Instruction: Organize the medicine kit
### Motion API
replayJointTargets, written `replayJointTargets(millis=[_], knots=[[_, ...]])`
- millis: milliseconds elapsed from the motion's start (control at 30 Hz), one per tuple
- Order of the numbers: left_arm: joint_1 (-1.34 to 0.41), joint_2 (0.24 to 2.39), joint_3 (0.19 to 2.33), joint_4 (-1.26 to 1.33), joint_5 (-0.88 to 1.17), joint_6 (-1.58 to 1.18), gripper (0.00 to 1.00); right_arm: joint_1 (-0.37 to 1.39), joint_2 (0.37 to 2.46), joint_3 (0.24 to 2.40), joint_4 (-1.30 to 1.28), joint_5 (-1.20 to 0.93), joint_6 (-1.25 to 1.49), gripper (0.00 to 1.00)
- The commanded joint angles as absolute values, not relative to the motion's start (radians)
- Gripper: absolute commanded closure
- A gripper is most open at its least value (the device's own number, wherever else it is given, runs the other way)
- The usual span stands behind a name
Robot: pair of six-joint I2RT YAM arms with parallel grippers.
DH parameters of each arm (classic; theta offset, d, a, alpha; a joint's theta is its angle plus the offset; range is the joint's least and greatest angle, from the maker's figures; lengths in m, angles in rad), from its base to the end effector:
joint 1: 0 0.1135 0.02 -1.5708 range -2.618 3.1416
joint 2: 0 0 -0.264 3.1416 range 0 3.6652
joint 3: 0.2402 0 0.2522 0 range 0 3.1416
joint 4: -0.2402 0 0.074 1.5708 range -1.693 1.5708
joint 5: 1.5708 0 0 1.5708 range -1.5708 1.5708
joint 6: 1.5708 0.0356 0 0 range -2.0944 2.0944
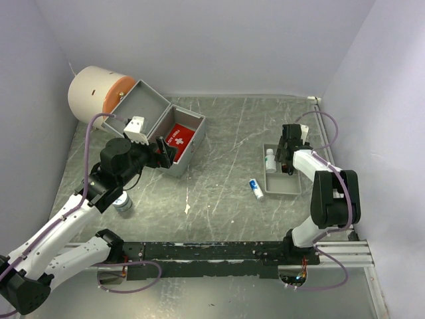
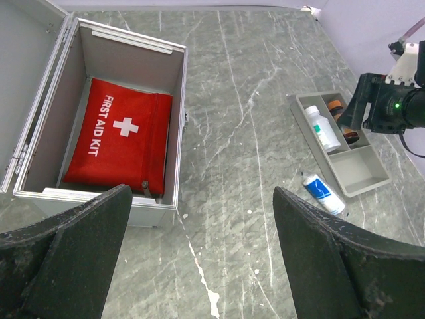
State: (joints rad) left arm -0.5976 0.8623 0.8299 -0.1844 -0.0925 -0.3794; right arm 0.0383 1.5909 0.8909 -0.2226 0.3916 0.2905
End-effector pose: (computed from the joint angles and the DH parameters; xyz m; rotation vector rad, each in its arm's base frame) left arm 0.1687 -0.1109 0.3425 0.1315 1.8245 -0.6148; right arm 0.3161 -0.0015 0.1803 0.4647 2.3826 -0.3408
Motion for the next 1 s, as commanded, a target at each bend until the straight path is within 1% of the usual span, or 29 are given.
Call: replayJointTargets(millis=[0,100,267,300,433,500,567,633,667,833,933,967], knots=[[-0.598,0.862,0.836,-0.171,-0.084,-0.379,0.02,0.038,1.515,0.939,-0.296,0.377,0.342,0.39],[-0.597,0.861,0.836,-0.168,-0.081,-0.380,0.02,0.039,1.465,0.955,-0.350,0.349,0.374,0.38],[-0.598,0.864,0.831,-0.158,-0.053,-0.390,0.02,0.065,1.392,0.938,-0.394,0.237,0.398,0.39],[-0.598,0.866,0.827,-0.141,-0.015,-0.386,0.02,0.079,1.384,0.940,-0.409,0.232,0.409,0.39],[-0.598,0.909,0.815,-0.019,0.290,-0.359,0.02,0.183,1.335,0.928,-0.459,0.230,0.434,0.40],[-0.598,0.938,0.812,0.012,0.377,-0.369,0.02,0.249,1.310,0.910,-0.477,0.241,0.446,0.41],[-0.598,0.963,0.817,0.025,0.422,-0.374,0.02,0.307,1.292,0.889,-0.494,0.231,0.460,0.41],[-0.599,0.982,0.824,0.026,0.437,-0.374,0.09,0.350,1.282,0.864,-0.513,0.220,0.473,0.42],[-0.600,0.992,0.828,0.023,0.436,-0.374,0.11,0.367,1.279,0.853,-0.520,0.212,0.477,0.42],[-0.600,1.014,0.843,0.012,0.418,-0.379,0.12,0.398,1.308,0.806,-0.550,0.100,0.432,0.42],[-0.600,1.019,0.847,0.018,0.407,-0.400,0.11,0.417,1.337,0.790,-0.569,0.110,0.445,0.41],[-0.600,1.019,0.844,0.024,0.403,-0.408,0.12,0.421,1.343,0.783,-0.567,0.120,0.453,0.42]])
